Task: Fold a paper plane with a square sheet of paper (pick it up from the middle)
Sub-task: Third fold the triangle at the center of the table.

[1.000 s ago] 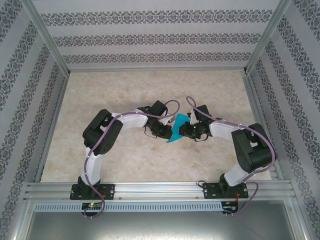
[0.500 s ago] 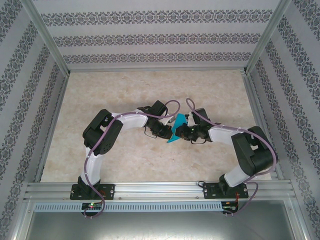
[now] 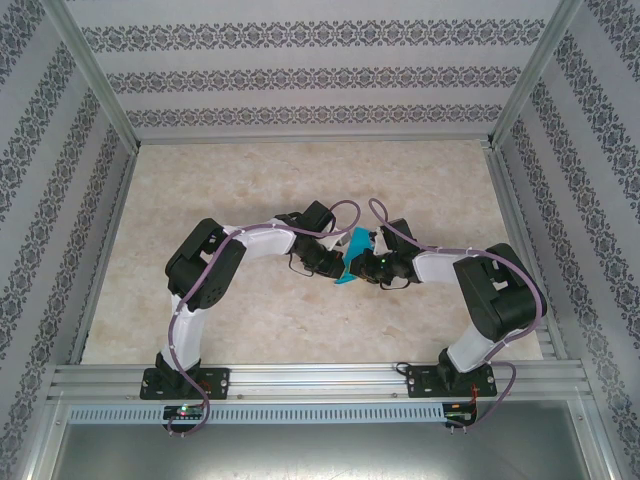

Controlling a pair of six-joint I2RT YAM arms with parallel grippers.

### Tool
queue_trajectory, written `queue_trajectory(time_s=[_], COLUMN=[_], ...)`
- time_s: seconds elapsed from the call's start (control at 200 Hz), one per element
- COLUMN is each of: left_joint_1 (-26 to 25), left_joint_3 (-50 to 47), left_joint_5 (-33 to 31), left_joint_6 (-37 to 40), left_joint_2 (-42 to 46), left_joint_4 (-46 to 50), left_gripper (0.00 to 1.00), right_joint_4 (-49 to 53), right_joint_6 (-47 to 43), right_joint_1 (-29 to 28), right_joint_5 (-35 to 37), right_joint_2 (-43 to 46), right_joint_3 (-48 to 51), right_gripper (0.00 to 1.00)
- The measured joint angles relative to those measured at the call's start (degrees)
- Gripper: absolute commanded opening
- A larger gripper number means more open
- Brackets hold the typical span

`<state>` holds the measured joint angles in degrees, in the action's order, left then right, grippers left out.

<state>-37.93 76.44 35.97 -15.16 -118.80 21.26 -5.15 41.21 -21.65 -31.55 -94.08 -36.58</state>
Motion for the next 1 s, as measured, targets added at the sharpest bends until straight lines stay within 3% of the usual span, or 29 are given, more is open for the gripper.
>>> queue_trajectory(time_s=[0.659,0.999], left_joint_1=[-0.26,-1.14], left_joint_3=[2.97,2.19], left_joint_5=[-3.04,0.98], left_joint_6=[-1.4,-3.5], left_joint_2=[3.41,6.21], left_joint_4=[7.8,6.14], left_gripper=[0.21,0.2], right_joint_4=[0.37,0.28], right_joint_6=[-2.16,-2.14], right_joint_1=[0.0,0.0], right_joint_5=[0.04,-0.07], right_joint_2=[-0.22,-0.26], right_joint_3=[-0.02,0.0], right_gripper=[0.11,0.07])
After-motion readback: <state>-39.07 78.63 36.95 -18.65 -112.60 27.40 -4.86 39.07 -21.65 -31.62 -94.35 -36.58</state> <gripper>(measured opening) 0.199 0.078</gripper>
